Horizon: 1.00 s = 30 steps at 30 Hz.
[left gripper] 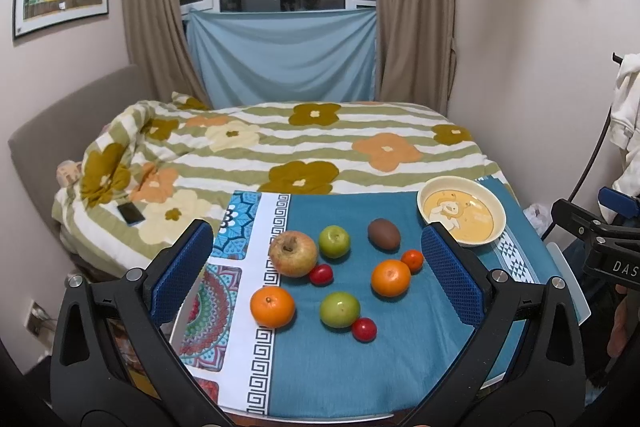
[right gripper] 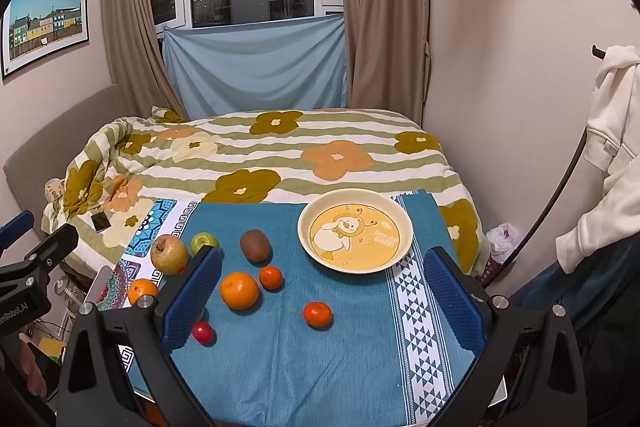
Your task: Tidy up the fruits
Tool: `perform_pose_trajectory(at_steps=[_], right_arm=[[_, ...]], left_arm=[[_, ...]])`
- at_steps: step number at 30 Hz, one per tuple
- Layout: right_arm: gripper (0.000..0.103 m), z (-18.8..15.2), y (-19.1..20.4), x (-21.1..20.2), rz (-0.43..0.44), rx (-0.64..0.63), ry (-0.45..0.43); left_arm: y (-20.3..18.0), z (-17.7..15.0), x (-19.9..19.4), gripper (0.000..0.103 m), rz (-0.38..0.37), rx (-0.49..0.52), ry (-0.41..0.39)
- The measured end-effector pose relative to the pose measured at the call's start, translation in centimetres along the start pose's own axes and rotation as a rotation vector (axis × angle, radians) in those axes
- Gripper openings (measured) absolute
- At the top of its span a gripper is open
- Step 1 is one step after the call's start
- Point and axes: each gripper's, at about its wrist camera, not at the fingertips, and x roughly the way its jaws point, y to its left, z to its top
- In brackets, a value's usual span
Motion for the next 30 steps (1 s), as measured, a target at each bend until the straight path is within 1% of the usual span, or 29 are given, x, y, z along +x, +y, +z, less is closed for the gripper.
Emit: perform_pose_trajectory(at_steps=[30], right_arm=[[0.101,-0.23,-0.07,-0.24,0.000,0.001,-0.002]], left_arm=[[0.03,-0.16,-0.26,0.103,-0.001,-0.003,-0.003]])
